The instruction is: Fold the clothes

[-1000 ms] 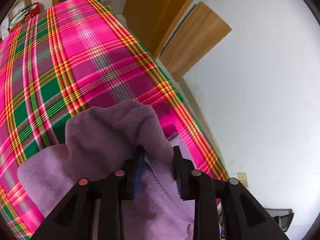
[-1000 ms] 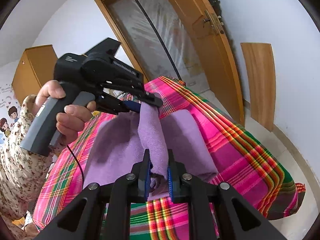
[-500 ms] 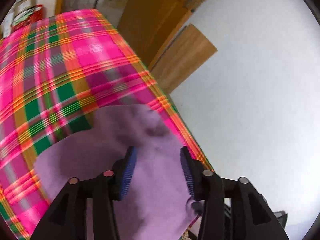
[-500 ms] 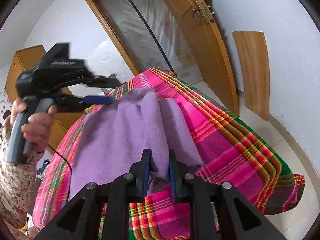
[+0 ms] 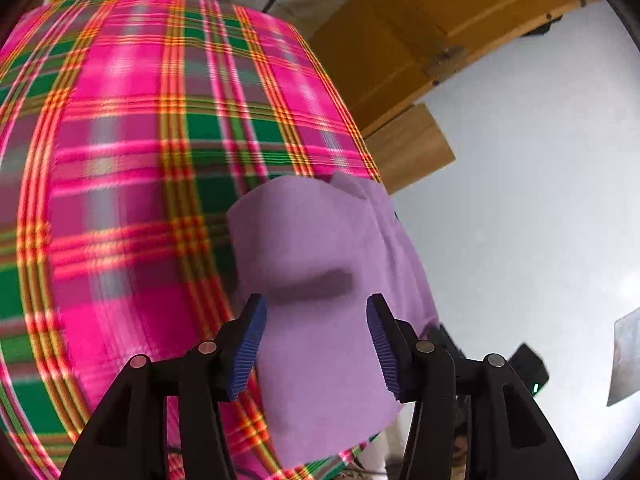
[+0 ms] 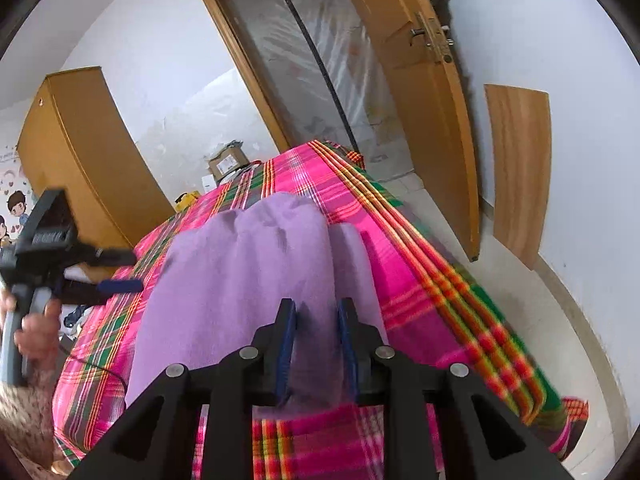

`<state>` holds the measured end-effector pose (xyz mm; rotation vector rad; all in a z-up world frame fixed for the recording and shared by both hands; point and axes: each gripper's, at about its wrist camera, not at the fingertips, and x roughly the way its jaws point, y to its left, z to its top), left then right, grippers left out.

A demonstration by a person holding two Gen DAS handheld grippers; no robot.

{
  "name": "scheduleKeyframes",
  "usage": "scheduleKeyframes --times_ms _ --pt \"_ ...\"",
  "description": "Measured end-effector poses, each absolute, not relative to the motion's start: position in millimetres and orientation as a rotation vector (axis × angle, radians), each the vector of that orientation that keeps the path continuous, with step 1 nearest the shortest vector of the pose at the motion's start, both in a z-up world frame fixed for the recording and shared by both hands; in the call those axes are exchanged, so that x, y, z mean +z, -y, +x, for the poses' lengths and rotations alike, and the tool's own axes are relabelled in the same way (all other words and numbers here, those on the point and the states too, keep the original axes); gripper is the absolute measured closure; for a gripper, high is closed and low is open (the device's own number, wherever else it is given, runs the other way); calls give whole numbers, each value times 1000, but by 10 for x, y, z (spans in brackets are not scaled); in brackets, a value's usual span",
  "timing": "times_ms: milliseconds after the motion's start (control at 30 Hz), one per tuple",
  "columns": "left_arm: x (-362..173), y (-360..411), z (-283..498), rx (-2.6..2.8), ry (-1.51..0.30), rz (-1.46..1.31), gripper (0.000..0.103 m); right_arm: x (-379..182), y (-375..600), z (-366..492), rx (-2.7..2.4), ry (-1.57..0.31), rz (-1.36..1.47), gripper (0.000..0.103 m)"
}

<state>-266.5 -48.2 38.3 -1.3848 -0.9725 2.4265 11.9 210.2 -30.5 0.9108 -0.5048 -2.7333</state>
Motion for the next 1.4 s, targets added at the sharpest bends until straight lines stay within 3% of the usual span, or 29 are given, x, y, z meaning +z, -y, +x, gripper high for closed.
scheduleKeyframes --times_ms 533,667,767,900,1100,1267,1400 --pt "222 531 -2621 2409 1014 -1390 49 -269 -2073 -711 -2544 451 1091 77" --pt "139 532 -2730 2377 1054 -1420 44 -302 -2065 -859 -2503 484 1147 77" --pt "91 537 -2773 2364 1051 -1434 44 -264 -2109 -855 -2516 527 1129 91" --pt "42 572 -2808 2371 1074 -1453 44 -137 -2120 -696 -2584 487 1046 93" --pt "6 604 -2842 2398 1089 -1469 44 -56 -2147 -544 -2658 468 977 94" --pt "-27 580 -2877 2409 1070 -1484 43 -270 -2152 -613 -2692 439 1084 93" --pt "-55 582 -2912 2407 1076 -1500 43 -345 -2106 -660 -2729 361 1122 88"
